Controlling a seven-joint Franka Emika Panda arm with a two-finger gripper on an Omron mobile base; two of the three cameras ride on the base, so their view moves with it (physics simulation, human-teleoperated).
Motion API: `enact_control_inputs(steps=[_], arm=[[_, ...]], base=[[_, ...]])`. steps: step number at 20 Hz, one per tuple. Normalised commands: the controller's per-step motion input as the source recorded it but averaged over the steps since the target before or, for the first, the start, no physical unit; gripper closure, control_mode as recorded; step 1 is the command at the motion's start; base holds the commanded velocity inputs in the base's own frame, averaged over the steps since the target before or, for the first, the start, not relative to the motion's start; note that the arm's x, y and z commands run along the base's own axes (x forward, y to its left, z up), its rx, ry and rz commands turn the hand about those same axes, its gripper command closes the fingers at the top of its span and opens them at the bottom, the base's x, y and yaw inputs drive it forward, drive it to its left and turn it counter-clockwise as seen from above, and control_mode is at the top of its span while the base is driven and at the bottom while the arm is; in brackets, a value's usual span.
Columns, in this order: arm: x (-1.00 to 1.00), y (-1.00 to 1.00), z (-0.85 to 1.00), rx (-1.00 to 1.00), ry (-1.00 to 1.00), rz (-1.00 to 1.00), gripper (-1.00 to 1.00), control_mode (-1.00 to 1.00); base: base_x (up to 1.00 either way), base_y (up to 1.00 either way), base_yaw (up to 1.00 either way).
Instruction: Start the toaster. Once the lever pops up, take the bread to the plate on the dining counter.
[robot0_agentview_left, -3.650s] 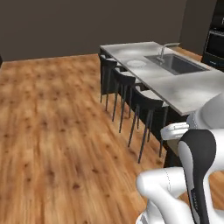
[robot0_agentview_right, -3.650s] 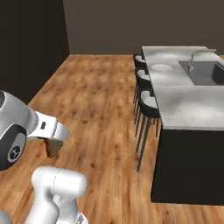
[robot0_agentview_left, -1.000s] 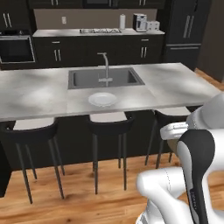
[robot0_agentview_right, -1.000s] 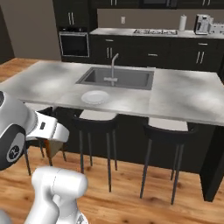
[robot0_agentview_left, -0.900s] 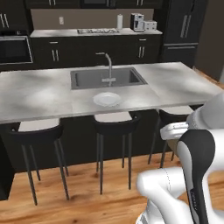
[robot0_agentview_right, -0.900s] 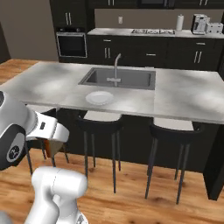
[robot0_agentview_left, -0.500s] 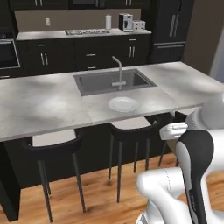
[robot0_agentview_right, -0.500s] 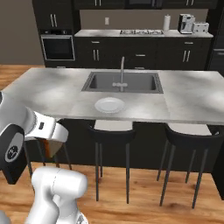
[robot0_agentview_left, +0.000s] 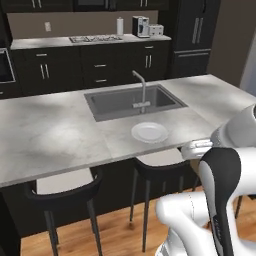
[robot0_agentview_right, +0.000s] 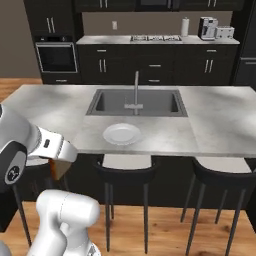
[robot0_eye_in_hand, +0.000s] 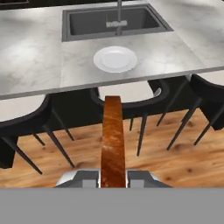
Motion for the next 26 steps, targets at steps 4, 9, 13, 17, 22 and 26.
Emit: enact_control_inputs(steps=[4,9,13,17,22,26], arm=[[0.0,0.0,0.0,0.0,0.0,0.0,1.0,1.0],[0.0,0.0,0.0,0.0,0.0,0.0,1.0,1.0],[0.0,0.0,0.0,0.0,0.0,0.0,1.0,1.0],[0.0,0.0,0.0,0.0,0.0,0.0,1.0,1.0],[0.0,0.0,0.0,0.0,0.0,0.0,1.0,1.0],[0.0,0.0,0.0,0.0,0.0,0.0,1.0,1.0]], base=[[0.12,-0.64,0.05],[0.09,-0.78,0.14],[0.09,-0.54,0.14],[0.15,-0.02,0.12],[0.38,0.1,0.09],[0.48,0.21,0.1]])
